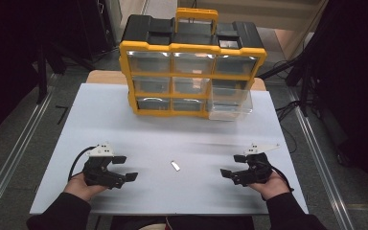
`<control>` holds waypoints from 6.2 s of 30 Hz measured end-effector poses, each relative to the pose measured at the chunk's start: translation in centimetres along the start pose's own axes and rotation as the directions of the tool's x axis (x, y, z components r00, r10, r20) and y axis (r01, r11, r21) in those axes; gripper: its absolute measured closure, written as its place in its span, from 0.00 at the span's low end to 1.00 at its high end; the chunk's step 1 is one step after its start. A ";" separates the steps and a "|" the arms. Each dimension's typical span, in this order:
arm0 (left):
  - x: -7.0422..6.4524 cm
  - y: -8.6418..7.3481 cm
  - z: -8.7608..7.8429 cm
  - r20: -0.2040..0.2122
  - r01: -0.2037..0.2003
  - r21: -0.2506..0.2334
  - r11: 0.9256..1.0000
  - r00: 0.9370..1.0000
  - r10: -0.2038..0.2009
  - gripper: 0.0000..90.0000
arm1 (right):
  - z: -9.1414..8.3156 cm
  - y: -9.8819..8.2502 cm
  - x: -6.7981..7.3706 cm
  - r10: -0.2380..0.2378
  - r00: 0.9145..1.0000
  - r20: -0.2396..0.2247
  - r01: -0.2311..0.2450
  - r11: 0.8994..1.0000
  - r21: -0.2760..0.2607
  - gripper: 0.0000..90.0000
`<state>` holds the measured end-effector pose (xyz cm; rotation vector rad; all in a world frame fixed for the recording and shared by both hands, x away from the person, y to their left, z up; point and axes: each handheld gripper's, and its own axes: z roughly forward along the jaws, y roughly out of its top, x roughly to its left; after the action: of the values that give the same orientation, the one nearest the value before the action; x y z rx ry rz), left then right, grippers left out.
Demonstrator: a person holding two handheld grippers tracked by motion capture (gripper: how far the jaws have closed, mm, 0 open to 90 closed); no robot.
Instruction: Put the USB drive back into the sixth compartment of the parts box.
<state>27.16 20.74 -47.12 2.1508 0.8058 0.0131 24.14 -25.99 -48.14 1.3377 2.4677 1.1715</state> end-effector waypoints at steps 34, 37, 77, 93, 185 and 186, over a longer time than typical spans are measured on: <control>-0.1 0.0 0.0 -0.006 0.018 -0.001 1.000 1.000 -0.018 0.24 | 0.1 0.2 0.1 0.010 1.000 -0.028 -0.010 1.000 0.009 0.16; 0.0 0.0 0.0 -0.009 0.021 0.003 1.000 1.000 -0.021 0.24 | 0.1 0.2 0.1 0.010 1.000 -0.029 -0.009 1.000 0.010 0.16; 0.0 0.0 -0.2 -0.013 0.029 -0.007 1.000 0.999 -0.029 0.24 | 1.5 2.2 1.7 -0.017 0.998 -0.065 0.017 1.000 -0.001 0.17; 0.0 -0.1 -0.1 -0.016 0.026 -0.011 1.000 1.000 -0.026 0.24 | 2.7 3.8 2.6 -0.045 0.997 -0.066 0.047 0.998 0.029 0.17; 0.1 -0.2 -0.4 -0.020 0.027 -0.016 1.000 0.999 -0.027 0.24 | 10.2 10.4 7.8 -0.103 0.988 -0.117 0.115 0.988 0.100 0.21; 0.0 -0.2 -0.4 -0.019 0.026 -0.016 1.000 0.999 -0.026 0.24 | 10.2 10.4 7.8 -0.103 0.988 -0.113 0.115 0.988 0.103 0.21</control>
<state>26.97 21.15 -47.01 2.1280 0.8425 0.0269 30.66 -10.87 -46.35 1.1758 2.6787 1.1278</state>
